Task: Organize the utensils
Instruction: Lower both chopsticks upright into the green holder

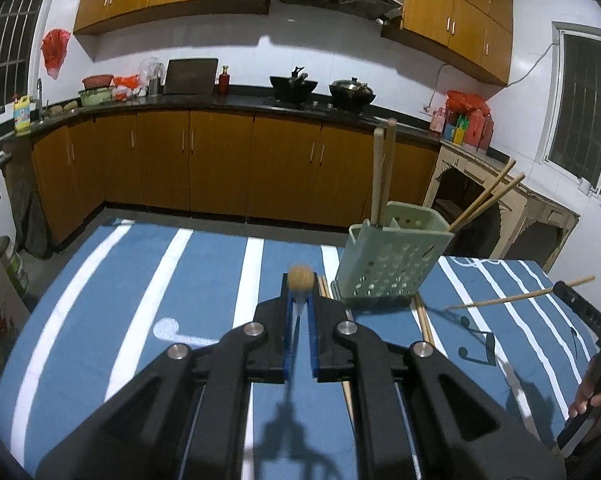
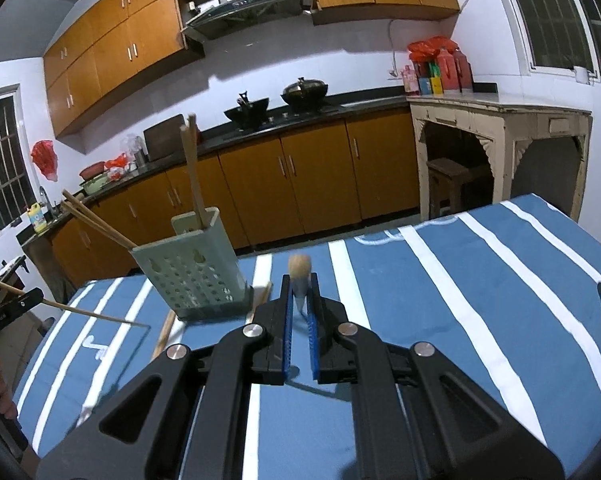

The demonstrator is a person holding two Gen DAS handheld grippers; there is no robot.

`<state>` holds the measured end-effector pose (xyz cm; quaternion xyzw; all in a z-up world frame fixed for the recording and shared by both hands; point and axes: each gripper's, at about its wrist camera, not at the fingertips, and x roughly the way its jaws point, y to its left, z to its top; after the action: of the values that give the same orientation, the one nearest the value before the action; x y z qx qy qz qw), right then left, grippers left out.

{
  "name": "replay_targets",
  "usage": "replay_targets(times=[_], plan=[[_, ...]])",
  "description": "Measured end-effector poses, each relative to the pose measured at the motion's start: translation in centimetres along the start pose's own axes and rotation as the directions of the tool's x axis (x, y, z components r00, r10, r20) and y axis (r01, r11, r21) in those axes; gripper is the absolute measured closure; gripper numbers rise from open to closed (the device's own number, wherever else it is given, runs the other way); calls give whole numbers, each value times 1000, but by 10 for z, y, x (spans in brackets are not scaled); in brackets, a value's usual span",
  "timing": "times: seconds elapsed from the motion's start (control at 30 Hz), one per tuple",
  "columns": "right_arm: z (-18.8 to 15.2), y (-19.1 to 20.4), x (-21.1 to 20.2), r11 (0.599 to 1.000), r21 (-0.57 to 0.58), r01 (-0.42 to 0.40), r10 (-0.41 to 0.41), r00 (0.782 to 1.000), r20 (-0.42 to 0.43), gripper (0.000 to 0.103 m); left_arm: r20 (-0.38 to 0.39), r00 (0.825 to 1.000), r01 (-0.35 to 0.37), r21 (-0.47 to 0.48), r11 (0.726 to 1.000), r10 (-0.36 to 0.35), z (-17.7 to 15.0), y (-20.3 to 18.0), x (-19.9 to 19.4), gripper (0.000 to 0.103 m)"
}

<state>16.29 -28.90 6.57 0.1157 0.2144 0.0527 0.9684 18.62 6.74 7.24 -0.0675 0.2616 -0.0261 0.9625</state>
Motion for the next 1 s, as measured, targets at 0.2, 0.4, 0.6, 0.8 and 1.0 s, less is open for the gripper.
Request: replay_targets(times=[0.2, 0.4, 0.6, 0.8, 1.0], plan=[[37, 14, -13, 997, -15, -70, 71, 995, 67, 95, 68, 997, 36, 25, 999, -38, 31, -10, -21, 95], [64, 34, -31, 988, -35, -150, 153, 979, 131, 95, 119, 987, 104, 54, 993, -110, 58, -32, -41, 95], [89, 62, -41, 975, -90, -201, 216, 956, 199, 95, 150, 975, 153, 95, 984, -166, 78, -60, -54, 95], [113, 84, -31, 973, -109, -203, 225, 936, 269, 95, 202, 963, 158, 112, 981, -179, 110, -82, -52, 95], [126, 97, -14, 979, -111, -169, 197, 924, 327, 95, 230, 960, 132, 130, 983, -160, 135, -97, -34, 95]])
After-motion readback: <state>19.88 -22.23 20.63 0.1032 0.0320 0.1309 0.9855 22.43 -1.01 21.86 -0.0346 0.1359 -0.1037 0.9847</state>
